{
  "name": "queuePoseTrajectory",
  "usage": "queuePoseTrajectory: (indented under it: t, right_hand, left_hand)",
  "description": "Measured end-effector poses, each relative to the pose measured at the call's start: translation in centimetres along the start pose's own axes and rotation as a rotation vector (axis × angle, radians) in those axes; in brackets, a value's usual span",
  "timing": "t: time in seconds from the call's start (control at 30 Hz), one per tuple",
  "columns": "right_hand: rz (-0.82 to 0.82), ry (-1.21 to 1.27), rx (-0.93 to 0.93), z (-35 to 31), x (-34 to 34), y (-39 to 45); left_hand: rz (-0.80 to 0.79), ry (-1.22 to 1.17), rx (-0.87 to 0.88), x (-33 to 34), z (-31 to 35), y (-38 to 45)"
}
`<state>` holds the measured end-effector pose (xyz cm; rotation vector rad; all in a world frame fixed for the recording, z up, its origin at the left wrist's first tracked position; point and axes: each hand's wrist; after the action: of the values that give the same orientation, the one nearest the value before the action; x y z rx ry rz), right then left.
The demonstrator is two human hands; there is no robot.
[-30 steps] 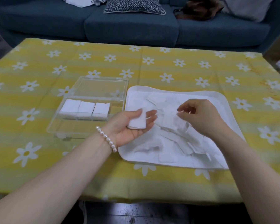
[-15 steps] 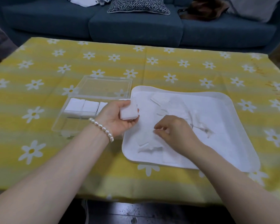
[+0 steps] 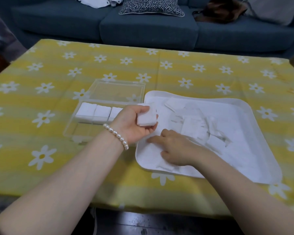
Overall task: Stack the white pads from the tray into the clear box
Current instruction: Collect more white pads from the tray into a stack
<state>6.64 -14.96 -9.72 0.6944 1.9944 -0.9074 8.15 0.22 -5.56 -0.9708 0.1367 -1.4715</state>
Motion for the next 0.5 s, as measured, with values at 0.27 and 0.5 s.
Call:
queuePoseTrajectory:
  t: [0.27, 0.5]
  right_hand:
    - [0.045, -0.089, -0.039, -0.8, -0.5, -0.4]
    - [0.088, 0.254, 0.030, 0.2, -0.9, -0.4]
  left_hand:
    - [0.007, 0.017, 0.008, -0.1, 0.0, 0.0]
    - [-0.023, 0.009, 0.013, -0.2, 0.1, -0.1]
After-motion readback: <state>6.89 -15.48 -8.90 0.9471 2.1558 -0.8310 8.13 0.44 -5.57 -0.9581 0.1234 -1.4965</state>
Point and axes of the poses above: each hand's wrist, its own y-axis towards the middle knuckle, its own x-axis out of the palm, z = x × y, and after that the axes turned 10 degrees about y, right-handed
